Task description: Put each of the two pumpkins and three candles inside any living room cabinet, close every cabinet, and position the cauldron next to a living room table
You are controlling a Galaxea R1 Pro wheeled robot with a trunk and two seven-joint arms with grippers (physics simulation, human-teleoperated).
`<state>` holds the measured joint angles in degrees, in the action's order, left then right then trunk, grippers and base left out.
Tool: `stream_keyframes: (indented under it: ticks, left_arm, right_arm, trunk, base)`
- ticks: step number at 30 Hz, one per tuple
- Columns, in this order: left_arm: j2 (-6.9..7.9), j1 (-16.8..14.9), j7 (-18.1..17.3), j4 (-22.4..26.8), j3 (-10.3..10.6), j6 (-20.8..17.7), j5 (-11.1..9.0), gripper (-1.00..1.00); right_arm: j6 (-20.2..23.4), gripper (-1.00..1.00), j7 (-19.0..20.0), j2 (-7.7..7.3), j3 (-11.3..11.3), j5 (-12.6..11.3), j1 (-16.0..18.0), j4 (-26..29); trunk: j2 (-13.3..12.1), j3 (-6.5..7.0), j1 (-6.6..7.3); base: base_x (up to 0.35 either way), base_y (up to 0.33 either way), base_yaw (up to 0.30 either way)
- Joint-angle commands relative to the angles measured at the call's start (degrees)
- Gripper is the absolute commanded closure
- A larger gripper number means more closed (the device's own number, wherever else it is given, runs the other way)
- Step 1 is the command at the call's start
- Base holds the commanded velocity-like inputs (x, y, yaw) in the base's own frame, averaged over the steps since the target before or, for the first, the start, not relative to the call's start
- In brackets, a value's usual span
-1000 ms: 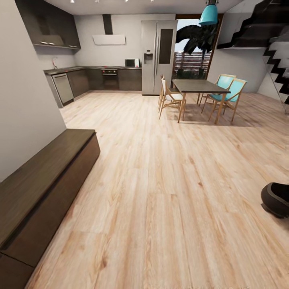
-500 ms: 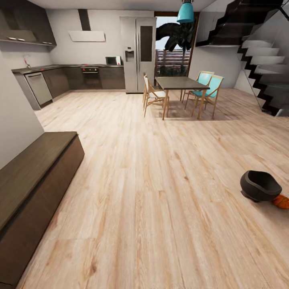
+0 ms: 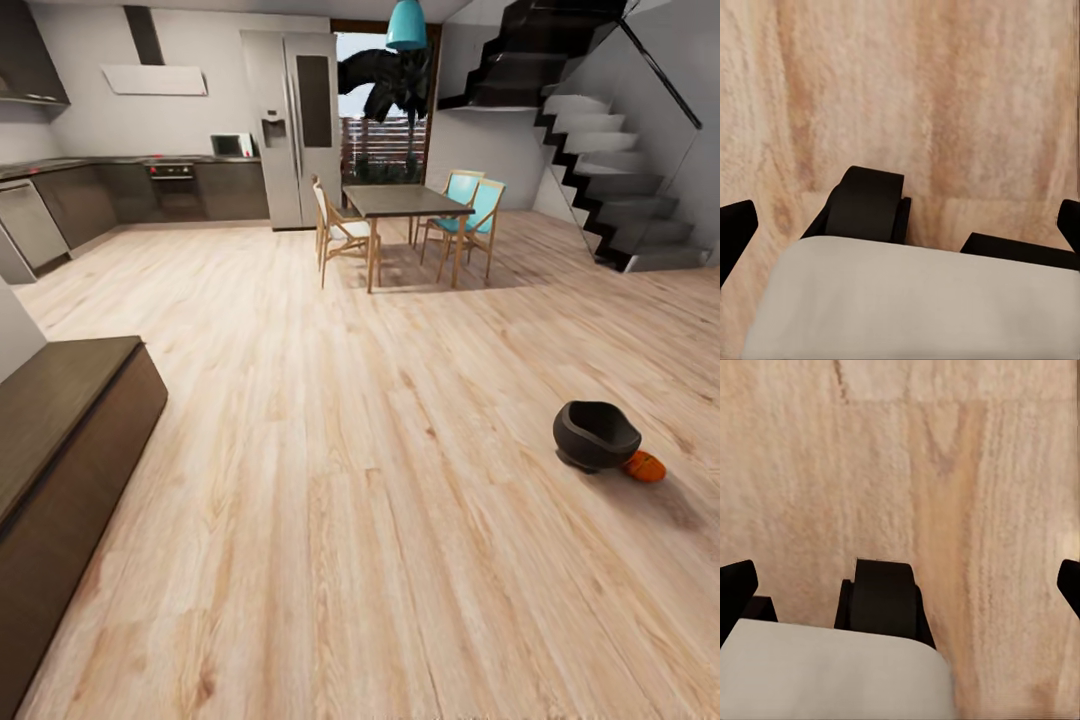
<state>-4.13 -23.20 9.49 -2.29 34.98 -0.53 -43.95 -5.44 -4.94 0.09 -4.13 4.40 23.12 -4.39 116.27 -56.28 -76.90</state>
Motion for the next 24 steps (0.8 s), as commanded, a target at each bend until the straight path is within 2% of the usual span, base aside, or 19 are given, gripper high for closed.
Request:
stream_keyframes:
  ticks: [1, 17, 24]
  left_arm:
    - [0.00, 0.0, 0.0, 0.0, 0.0, 0.0, 0.0, -1.00]
    - [0.00, 0.0, 0.0, 0.0, 0.0, 0.0, 0.0, -1.00]
    - [0.00, 0.0, 0.0, 0.1, 0.0, 0.0, 0.0, -1.00]
  right_arm:
    - [0.0, -1.00, 0.0, 0.00, 0.0, 0.0, 0.0, 0.0]
    - [0.0, -1.00, 0.0, -0.18, 0.0, 0.0, 0.0, 0.0]
    - [0.0, -1.00, 0.0, -0.18, 0.0, 0.0, 0.0, 0.0]
  trunk:
    - [0.0, -0.05, 0.00]
    - [0.0, -0.84, 0.00]
    - [0.0, -1.19, 0.00]
  base:
    - [0.000, 0.000, -0.256]
    - [0.002, 0.001, -0.256]
    - [0.231, 0.155, -0.254]
